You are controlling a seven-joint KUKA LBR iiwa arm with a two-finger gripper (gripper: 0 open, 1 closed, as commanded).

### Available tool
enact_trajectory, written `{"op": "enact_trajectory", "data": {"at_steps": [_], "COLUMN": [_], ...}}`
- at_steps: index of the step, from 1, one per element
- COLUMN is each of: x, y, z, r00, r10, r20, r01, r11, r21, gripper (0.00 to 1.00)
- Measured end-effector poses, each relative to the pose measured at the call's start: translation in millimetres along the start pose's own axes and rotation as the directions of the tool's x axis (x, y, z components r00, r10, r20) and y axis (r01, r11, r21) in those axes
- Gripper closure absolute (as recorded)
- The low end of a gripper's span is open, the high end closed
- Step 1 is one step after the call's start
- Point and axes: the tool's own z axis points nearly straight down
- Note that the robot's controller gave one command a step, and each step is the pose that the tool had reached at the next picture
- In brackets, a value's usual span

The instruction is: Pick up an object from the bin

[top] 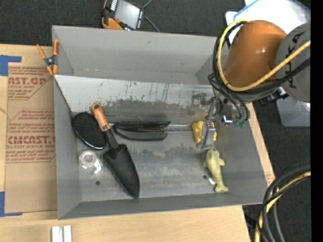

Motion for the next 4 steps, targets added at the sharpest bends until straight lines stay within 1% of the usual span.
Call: {"op": "enact_trajectory", "data": {"at_steps": [1, 2, 3, 4], "x": [0.0, -0.4, 37.0, 9.6], "y": [0, 5, -14, 1], "z": [0, 24, 93, 58], "r00": [1.000, 0.999, 0.999, 0.992], "r10": [0.000, -0.035, -0.044, -0.126], "r20": [0.000, 0.011, 0.008, 0.017], "r01": [0.000, 0.035, 0.044, 0.126], "r11": [1.000, 0.999, 0.999, 0.992], "r21": [0.000, 0.002, 0.001, 0.001], "gripper": [0.00, 0.00, 0.00, 0.00]}}
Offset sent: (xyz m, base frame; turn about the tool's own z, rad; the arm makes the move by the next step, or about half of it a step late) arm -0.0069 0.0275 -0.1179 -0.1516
